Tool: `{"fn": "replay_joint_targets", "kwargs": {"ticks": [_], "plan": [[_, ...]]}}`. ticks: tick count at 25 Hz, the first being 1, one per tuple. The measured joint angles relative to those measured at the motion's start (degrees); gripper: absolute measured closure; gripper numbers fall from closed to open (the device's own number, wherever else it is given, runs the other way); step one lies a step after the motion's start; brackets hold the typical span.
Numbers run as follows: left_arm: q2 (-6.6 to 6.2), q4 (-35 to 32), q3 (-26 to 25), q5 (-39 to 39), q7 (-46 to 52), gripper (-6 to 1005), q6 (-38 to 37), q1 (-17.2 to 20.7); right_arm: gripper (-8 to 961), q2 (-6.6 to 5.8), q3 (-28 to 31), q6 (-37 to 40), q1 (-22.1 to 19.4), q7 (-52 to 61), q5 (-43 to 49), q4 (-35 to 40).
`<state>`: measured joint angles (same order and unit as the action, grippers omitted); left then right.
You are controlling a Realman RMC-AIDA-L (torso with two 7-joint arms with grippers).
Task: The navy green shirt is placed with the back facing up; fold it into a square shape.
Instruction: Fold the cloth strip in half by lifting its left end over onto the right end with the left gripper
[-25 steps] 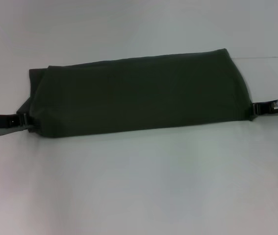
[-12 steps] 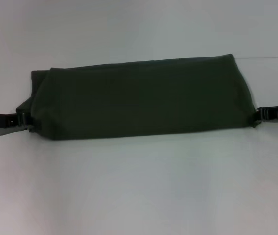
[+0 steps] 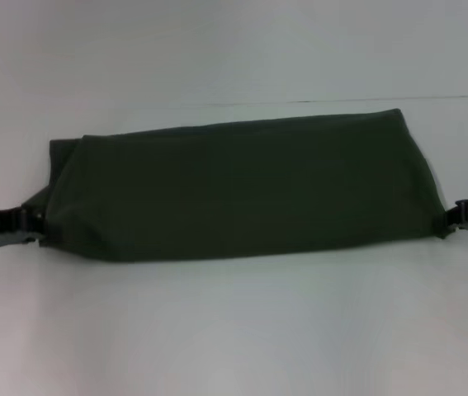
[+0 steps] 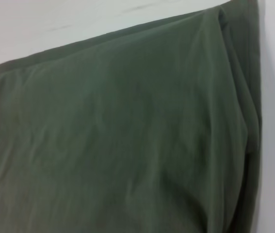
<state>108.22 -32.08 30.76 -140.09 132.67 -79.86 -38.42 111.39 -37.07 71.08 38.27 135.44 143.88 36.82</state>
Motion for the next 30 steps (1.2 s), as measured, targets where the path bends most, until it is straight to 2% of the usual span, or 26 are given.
{"fn": "replay_joint_targets", "kwargs": {"ticks": [8, 14, 19, 24, 30], "plan": [[-1.27, -2.48, -4.32, -5.98, 0.14, 993, -11.36, 0.08, 908, -0.06, 2.82, 11.15, -3.46, 0.0, -0.01, 4.05], [-1.76, -3.06, -5.05, -8.51, 0.13, 992, -15.58, 0.13, 908, 0.46, 6.37, 18.55, -6.88, -0.04, -0.01, 7.43], [-1.79, -3.07, -5.06, -8.58, 0.82, 990, -16.06, 0.09, 909, 0.51, 7.96, 20.08, -7.84, -0.47, 0.0, 7.53], [-2.02, -3.18, -5.26, -8.61, 3.7, 968, -16.78, -0.16, 911, -0.21, 8.99, 20.45, -7.0, 0.25, 0.0, 7.03], [-2.2, -4.14, -5.67, -8.63, 5.23, 867, -17.76, -0.03, 737, -1.32, 9.09, 21.28, -5.8, 1.59, 0.32, 6.94]]}}
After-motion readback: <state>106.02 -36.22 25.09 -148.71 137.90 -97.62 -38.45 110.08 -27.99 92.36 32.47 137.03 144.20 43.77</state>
